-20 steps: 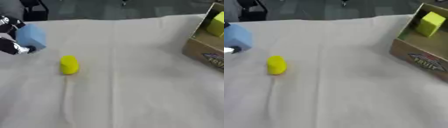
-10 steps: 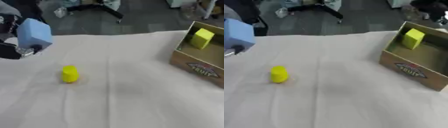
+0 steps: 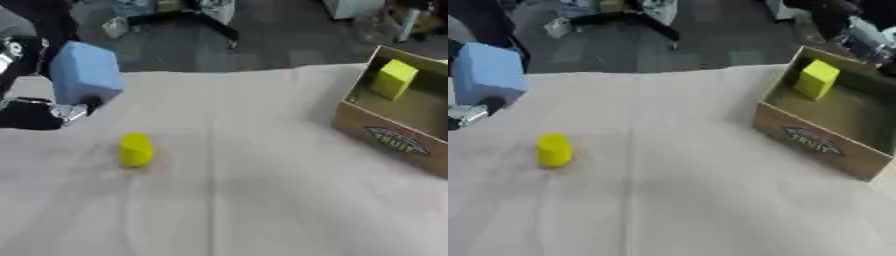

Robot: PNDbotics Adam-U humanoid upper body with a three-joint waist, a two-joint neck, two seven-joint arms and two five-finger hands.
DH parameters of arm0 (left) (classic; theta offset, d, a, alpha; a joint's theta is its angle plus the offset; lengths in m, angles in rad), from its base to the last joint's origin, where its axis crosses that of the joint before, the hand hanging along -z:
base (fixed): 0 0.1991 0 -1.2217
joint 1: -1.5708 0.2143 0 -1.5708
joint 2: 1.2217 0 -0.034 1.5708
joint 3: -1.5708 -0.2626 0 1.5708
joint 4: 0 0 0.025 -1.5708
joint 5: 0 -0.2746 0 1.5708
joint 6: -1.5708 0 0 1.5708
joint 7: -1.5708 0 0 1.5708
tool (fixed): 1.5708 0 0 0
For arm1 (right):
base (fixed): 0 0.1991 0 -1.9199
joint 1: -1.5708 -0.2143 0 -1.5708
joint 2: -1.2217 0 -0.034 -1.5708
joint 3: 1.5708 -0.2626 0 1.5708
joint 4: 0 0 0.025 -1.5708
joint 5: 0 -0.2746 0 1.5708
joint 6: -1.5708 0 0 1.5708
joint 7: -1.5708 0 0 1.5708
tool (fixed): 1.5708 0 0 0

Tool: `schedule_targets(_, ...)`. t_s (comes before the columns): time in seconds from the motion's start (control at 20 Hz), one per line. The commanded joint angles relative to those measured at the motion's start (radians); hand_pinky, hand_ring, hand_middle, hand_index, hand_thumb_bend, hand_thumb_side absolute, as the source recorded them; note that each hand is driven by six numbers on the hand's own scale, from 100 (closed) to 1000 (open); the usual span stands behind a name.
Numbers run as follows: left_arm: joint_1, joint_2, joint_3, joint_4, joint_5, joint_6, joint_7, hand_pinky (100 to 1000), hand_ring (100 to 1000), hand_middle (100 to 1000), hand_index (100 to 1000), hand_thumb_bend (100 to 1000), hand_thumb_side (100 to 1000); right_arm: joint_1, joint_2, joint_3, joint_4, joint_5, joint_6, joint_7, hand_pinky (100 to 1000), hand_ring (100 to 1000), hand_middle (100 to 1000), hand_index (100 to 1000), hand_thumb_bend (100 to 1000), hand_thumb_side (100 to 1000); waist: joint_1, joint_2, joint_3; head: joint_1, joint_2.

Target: Pick up the objects with one hand, pass them to the other hand, and then place them into the box on the other side of the table.

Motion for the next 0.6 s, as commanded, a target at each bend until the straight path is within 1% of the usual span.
schedule_targets(0.05,-0.004,-0.026,0.0,-0.016,-0.044,-0.015,0.034,600,519,418,587,100,100,-0.051,-0.002,0.024,-0.018,0.026,-0.011,0.035,1000,931,897,839,100,357,-0.016,-0.041,-0.001,-0.006,0.011)
schedule_targets(0.2,0.003,-0.058,-0.009,-0.021,-0.094,-0.029,0.05,600,519,419,587,100,100,-0.105,0.007,0.057,-0.018,0.07,-0.025,0.073,1000,927,893,842,100,343,-0.02,-0.047,-0.004,-0.007,0.016)
schedule_targets(0.35,0.013,-0.086,-0.016,-0.024,-0.123,-0.042,0.069,596,517,417,586,100,100,-0.152,0.019,0.085,-0.018,0.1,-0.041,0.097,1000,927,893,845,100,340,-0.024,-0.051,-0.009,-0.009,0.019)
schedule_targets(0.6,0.03,-0.12,-0.027,-0.044,-0.121,-0.066,0.1,594,516,416,586,100,100,-0.176,0.05,0.122,-0.018,0.116,-0.038,0.131,1000,928,895,844,100,370,-0.025,-0.05,-0.01,-0.012,0.019)
